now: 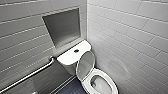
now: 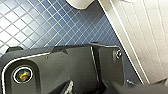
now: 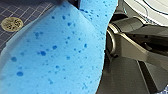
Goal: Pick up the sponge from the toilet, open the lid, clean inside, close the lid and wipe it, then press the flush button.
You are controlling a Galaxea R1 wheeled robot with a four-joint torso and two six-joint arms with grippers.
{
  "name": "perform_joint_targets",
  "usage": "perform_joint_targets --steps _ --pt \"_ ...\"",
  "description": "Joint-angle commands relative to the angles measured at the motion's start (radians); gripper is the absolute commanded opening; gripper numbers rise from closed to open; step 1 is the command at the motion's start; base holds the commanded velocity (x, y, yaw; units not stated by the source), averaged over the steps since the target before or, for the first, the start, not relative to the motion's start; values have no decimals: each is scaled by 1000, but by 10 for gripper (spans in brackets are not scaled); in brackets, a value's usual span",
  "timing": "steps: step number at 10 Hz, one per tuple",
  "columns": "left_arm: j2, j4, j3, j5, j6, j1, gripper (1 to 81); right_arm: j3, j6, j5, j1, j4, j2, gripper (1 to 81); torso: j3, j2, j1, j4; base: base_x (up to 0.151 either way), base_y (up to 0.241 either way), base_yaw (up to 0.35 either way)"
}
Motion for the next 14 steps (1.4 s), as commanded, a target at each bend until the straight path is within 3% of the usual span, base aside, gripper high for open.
perform_joint_targets --steps 1,2,4,5,8,12,14 --pt "-64 -133 55 56 1 -134 811 122 -78 -109 -19 12 -77 10 0 0 0 0 0 0 0" --pt "-70 -156 69 58 1 -172 811 159 -107 -111 -14 38 -102 10 0 0 0 0 0 0 0" --pt "-78 -212 88 56 1 -248 811 226 -221 -109 -8 176 -137 10 0 0 0 0 0 0 0" --pt "-77 -243 86 52 0 -284 811 240 -250 -97 -18 198 -137 10 0 0 0 0 0 0 0" --pt "-63 -399 51 44 0 -402 811 252 -250 -103 -26 204 -133 10 0 1 0 0 0 0 0" --pt "-43 -608 17 39 -2 -519 811 161 -253 -111 -17 199 -71 10 0 1 0 0 0 0 0" --pt "-29 -702 -15 4 -8 -559 811 160 -255 -96 -31 198 -62 10 0 2 0 0 0 0 0"
